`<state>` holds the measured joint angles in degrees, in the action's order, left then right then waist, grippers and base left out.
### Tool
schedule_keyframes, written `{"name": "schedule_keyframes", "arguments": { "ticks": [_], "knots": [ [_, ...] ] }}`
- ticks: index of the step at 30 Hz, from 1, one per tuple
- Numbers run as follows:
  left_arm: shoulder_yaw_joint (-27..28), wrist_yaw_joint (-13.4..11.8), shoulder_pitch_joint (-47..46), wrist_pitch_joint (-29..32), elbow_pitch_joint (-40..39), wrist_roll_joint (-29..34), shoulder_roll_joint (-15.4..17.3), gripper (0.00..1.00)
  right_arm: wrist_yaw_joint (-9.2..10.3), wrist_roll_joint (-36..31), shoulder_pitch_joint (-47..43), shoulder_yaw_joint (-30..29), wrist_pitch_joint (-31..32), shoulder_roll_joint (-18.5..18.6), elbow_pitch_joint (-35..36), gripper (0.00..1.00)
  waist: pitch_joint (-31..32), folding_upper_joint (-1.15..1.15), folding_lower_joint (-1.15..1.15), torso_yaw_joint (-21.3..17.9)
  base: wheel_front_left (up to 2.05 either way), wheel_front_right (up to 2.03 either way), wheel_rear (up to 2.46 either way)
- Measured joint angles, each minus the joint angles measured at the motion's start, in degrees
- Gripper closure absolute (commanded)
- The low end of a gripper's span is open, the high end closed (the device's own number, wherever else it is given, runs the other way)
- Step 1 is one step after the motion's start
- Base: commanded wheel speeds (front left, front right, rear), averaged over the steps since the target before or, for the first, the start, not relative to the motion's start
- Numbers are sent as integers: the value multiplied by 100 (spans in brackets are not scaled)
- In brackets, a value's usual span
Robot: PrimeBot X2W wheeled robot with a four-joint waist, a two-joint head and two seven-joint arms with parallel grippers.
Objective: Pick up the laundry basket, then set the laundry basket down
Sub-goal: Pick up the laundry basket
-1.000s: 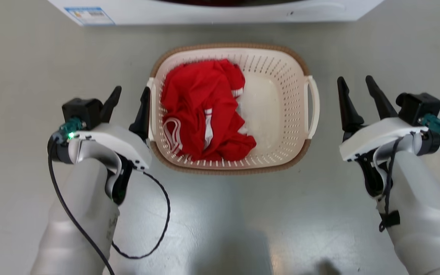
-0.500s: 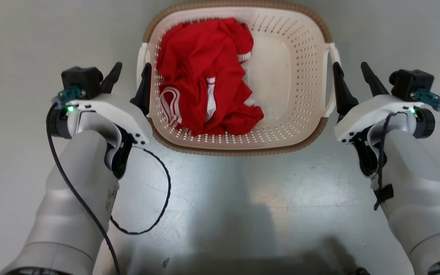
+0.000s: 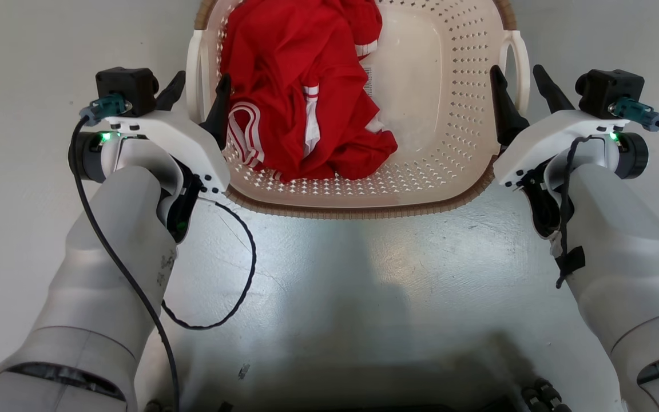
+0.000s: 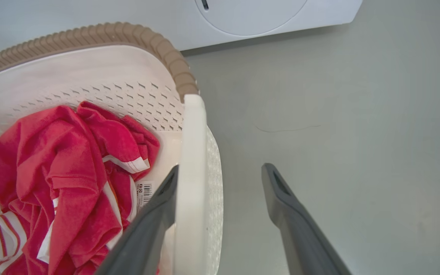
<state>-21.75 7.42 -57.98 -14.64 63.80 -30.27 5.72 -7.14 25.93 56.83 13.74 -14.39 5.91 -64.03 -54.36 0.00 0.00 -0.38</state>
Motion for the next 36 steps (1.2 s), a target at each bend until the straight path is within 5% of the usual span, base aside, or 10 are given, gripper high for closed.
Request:
{"name": "schedule_keyframes", "arguments": {
  "ticks": [12,14,15,16,17,18,36],
  "knots": [
    [-337,0,-221,0,352,-323,52,0,0,255,209,375,0,-80,-252,4,-86,0,0,-31,0,0,0],
    [-369,0,-247,0,370,-379,64,7,0,327,218,426,0,-81,-250,26,-88,0,0,-38,0,0,0],
    [-382,0,-252,0,378,-401,70,24,0,354,218,454,0,-82,-250,51,-89,0,1,-40,0,0,0],
    [-400,0,-253,0,390,-410,76,46,0,366,218,479,0,-82,-250,63,-89,0,0,-43,0,0,0],
    [-419,0,-253,0,409,-410,82,66,0,388,218,500,0,-83,-250,100,-88,0,0,-44,0,0,0],
    [-434,0,-253,0,425,-411,91,100,0,405,218,524,0,-87,-250,100,-87,0,0,-45,0,0,0],
    [-826,7,-246,8,705,-779,7,100,-9,736,199,951,0,-157,-372,100,279,0,1,-75,0,0,0]
  ]
}}
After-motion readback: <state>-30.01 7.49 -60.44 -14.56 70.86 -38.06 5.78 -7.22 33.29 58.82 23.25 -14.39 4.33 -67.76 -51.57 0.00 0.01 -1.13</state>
